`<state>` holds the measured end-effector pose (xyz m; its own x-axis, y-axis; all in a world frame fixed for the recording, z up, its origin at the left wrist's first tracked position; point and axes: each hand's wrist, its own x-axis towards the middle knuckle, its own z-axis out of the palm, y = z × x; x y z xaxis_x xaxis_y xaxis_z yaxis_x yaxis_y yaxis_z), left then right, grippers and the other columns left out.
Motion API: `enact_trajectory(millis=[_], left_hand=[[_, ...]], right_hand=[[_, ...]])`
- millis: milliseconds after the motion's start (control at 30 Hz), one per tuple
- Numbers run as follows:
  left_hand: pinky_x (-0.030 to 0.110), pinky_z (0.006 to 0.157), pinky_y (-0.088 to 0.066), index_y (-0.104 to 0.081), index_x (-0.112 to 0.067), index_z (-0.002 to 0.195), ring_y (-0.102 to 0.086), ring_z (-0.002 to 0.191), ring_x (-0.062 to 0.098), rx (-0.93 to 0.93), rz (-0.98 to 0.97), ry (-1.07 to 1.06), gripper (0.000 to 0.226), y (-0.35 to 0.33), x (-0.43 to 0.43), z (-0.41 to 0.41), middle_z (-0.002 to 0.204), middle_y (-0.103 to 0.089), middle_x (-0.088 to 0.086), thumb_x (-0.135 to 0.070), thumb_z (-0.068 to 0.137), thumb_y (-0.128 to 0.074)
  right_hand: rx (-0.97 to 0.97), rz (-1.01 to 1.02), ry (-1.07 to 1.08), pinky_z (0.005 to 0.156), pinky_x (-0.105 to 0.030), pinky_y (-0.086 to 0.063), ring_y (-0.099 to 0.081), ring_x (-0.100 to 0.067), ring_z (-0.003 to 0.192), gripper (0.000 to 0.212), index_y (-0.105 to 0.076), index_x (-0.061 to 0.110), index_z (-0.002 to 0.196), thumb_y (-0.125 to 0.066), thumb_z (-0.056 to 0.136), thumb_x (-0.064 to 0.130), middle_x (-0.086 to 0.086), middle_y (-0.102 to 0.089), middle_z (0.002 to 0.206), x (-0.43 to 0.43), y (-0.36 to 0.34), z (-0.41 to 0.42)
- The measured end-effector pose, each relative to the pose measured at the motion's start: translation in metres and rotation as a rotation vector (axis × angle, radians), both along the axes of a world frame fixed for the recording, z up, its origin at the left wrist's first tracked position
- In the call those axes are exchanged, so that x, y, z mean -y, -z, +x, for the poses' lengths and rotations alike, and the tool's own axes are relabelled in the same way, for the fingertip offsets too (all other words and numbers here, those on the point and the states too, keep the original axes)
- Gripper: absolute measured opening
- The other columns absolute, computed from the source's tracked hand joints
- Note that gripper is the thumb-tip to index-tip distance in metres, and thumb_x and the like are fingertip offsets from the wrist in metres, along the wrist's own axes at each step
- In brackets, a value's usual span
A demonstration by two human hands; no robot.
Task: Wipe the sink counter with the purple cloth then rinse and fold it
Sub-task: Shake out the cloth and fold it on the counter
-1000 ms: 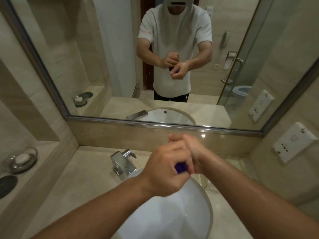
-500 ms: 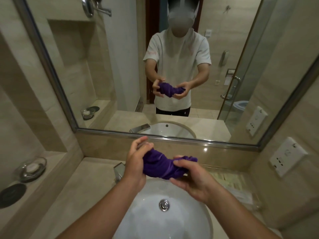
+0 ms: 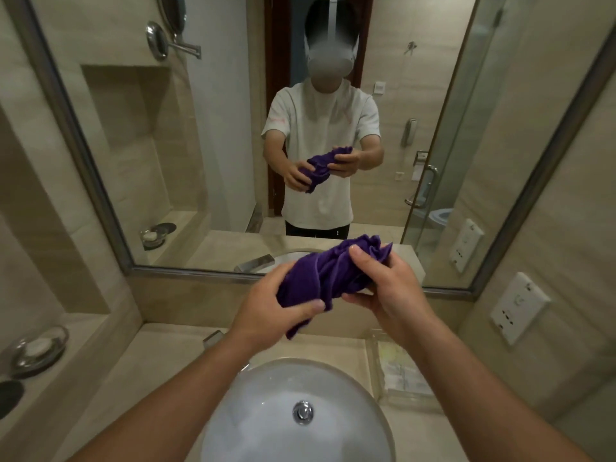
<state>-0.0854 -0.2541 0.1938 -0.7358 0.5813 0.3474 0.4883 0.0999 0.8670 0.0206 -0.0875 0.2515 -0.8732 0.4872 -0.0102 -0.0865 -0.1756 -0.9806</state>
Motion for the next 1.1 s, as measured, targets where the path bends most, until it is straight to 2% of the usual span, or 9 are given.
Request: enact_trajectory(millis=[133,267,367,467,600,700,833,1000,1100], left_hand=[[0.026,0.077,-0.054,-0.063,-0.019,0.112,-0.068,0.088,0.021,0.442,0.107,0.297,0.03,-0.014,0.0,-0.005,0.093,-0.072,0.001,-0.036,0.088,-0.06],[0.047,0.087,-0.051,-0.064,-0.028,0.098,-0.066,0.093,0.023,0.325,-0.004,-0.008,0.03,-0.018,-0.014,-0.005,0.095,-0.069,-0.001,-0.044,0.083,-0.044],[0.033,0.089,-0.055,-0.06,-0.029,0.116,-0.065,0.107,0.016,0.261,0.102,0.135,0.041,-0.029,-0.023,0.009,0.113,-0.067,-0.003,-0.054,0.085,-0.049],[0.034,0.087,-0.058,-0.056,-0.029,0.126,-0.066,0.104,0.01,0.174,0.044,0.152,0.065,-0.038,-0.035,0.022,0.114,-0.068,-0.007,-0.065,0.073,-0.068],[0.042,0.087,-0.058,-0.07,-0.031,0.103,-0.07,0.09,0.009,0.172,0.127,-0.005,0.013,-0.05,-0.041,0.019,0.095,-0.075,-0.009,-0.032,0.097,-0.059],[0.045,0.088,-0.058,-0.073,-0.029,0.099,-0.071,0.088,0.012,0.226,0.13,-0.024,0.018,-0.052,-0.046,0.022,0.092,-0.075,-0.006,-0.027,0.1,-0.054],[0.053,0.085,-0.057,-0.07,-0.024,0.093,-0.07,0.088,0.024,0.304,0.158,-0.126,0.024,-0.058,-0.052,0.027,0.09,-0.073,0.003,-0.035,0.101,-0.05],[0.046,0.081,-0.058,-0.067,-0.022,0.087,-0.067,0.089,0.029,0.261,0.168,-0.175,0.027,-0.081,-0.044,0.018,0.087,-0.07,0.007,-0.036,0.102,-0.049],[0.045,0.08,-0.055,-0.066,-0.024,0.084,-0.065,0.085,0.029,0.162,0.128,-0.133,0.029,-0.099,-0.044,0.02,0.083,-0.068,0.005,-0.037,0.103,-0.047]], right_hand=[[0.035,0.155,0.027,0.061,-0.032,-0.055,-0.074,-0.018,0.082,0.028,-0.066,0.019,0.11,-0.068,0.09,0.039,-0.002,-0.077,0.094,-0.011,-0.007,0.001],[0.035,0.179,0.029,0.075,-0.044,-0.061,-0.074,-0.024,0.088,0.028,-0.067,0.021,0.11,-0.068,0.09,0.041,-0.006,-0.076,0.098,-0.01,-0.012,-0.006],[0.0,0.188,0.011,0.085,-0.046,-0.059,-0.074,-0.026,0.093,0.033,-0.067,0.019,0.113,-0.072,0.087,0.041,-0.009,-0.075,0.102,-0.007,-0.017,-0.008],[-0.02,0.177,0.002,0.086,-0.045,-0.058,-0.073,-0.027,0.094,0.042,-0.068,0.015,0.11,-0.075,0.081,0.046,-0.01,-0.076,0.099,-0.005,-0.024,-0.008],[-0.006,0.108,-0.032,0.089,-0.042,-0.058,-0.072,-0.026,0.098,0.057,-0.066,0.016,0.116,-0.077,0.073,0.052,-0.01,-0.074,0.106,-0.014,-0.034,-0.002],[0.022,0.142,-0.071,0.09,-0.043,-0.058,-0.073,-0.024,0.098,0.052,-0.064,0.017,0.118,-0.08,0.077,0.044,-0.009,-0.073,0.108,-0.019,-0.034,0.004],[0.134,0.325,-0.075,0.089,-0.043,-0.059,-0.073,-0.021,0.094,0.057,-0.061,0.022,0.12,-0.086,0.072,0.039,-0.002,-0.074,0.106,-0.026,-0.031,0.008],[0.32,0.615,-0.033,0.085,-0.034,-0.058,-0.069,-0.014,0.096,0.078,-0.057,0.033,0.127,-0.082,0.061,0.066,0.007,-0.069,0.11,-0.046,-0.026,0.02],[0.363,0.684,-0.055,0.082,-0.033,-0.058,-0.069,-0.013,0.094,0.073,-0.061,0.033,0.125,-0.079,0.064,0.069,0.009,-0.071,0.106,-0.052,-0.028,0.024]])
